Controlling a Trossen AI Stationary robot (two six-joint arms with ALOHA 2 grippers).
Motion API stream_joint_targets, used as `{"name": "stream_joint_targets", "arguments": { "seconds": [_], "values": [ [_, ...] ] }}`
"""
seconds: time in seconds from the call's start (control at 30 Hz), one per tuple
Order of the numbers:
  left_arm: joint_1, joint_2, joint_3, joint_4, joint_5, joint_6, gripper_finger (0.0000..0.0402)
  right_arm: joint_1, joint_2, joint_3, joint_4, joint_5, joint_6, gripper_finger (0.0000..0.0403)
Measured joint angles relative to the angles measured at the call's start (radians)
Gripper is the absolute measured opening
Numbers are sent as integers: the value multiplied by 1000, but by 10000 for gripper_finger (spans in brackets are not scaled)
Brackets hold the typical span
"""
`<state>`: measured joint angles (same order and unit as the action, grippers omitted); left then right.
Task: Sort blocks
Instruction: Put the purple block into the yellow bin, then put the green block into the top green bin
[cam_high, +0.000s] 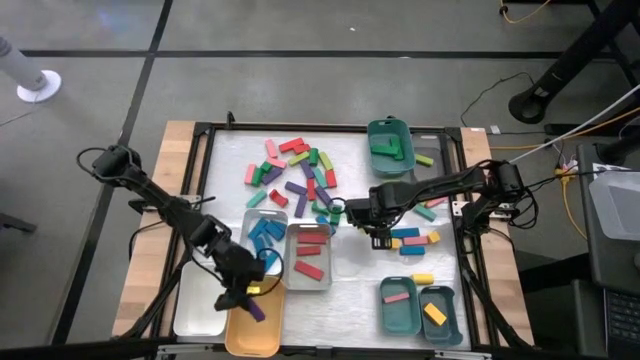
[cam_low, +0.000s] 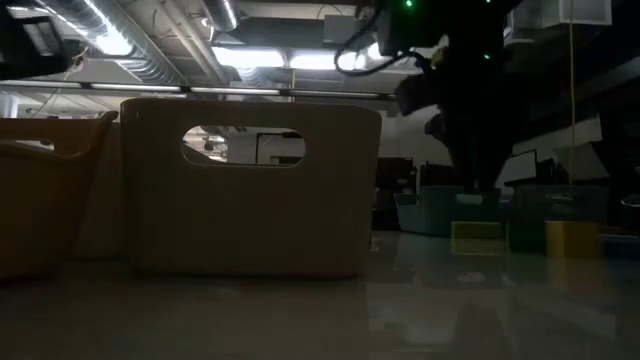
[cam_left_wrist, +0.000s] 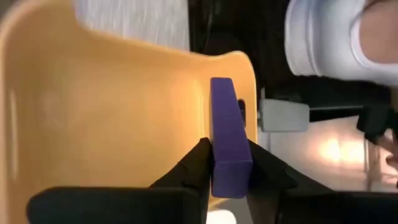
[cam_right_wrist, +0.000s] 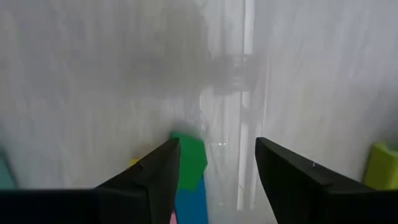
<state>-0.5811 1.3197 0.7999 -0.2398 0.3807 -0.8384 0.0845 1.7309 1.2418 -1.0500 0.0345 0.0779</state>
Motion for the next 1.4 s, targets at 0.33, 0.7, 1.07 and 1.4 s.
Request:
{"name": "stream_joint_targets", "arguments": {
  "seconds": [0.33,0.7,1.07,1.4],
  "values": [
    [-40,0,0,-23,-108,-169,107,0,0,-26,-1,0,157,209],
    [-40,0,0,-42,-142,-129,154,0,2,-26,-36,0,296,209],
    [-40,0,0,-42,-142,-127,155,0,4,-103,-4,-85,296,209],
    [-39,0,0,-41,-143,-92,155,0,5,-239,157,-132,310,209]
  ]
}}
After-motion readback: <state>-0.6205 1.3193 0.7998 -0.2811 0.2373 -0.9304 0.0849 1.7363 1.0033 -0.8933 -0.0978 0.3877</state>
